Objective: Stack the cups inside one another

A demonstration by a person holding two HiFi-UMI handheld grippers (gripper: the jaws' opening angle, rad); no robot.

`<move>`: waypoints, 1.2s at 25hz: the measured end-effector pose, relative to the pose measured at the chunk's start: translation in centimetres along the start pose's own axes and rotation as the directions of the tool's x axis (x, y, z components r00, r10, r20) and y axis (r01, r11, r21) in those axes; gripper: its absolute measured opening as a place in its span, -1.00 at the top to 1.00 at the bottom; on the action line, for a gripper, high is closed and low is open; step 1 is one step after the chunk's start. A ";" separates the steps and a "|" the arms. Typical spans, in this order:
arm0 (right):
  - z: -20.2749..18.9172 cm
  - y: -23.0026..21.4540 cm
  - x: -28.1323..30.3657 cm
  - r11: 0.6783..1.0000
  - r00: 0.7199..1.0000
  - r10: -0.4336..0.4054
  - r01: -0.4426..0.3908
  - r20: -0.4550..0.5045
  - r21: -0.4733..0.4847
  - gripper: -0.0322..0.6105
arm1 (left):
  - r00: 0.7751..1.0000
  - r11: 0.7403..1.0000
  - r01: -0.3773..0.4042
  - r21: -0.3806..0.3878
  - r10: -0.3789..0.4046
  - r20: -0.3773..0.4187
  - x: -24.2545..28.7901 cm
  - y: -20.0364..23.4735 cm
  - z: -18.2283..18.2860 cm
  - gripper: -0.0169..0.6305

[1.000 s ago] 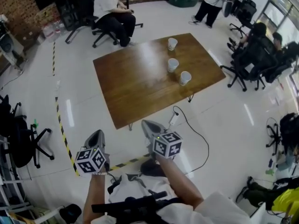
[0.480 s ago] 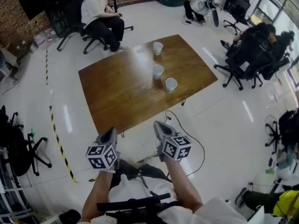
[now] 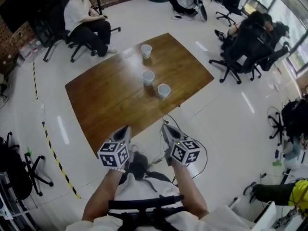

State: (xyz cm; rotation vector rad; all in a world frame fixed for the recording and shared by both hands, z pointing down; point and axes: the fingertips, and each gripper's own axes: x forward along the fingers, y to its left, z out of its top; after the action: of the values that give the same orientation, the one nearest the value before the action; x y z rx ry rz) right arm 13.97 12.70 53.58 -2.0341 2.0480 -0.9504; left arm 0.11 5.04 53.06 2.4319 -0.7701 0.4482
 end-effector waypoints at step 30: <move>7.9 -8.6 12.1 0.903 0.967 -0.209 0.135 -0.144 -0.408 0.48 | 0.962 0.970 0.244 -0.007 -0.243 -0.126 13.1 -0.7 4.0 0.95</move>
State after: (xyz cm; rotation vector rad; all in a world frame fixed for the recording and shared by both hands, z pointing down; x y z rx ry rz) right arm 24.04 -0.59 55.73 -2.4486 2.3484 -0.8302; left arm 11.36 -2.40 55.54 2.4386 -0.4095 0.5022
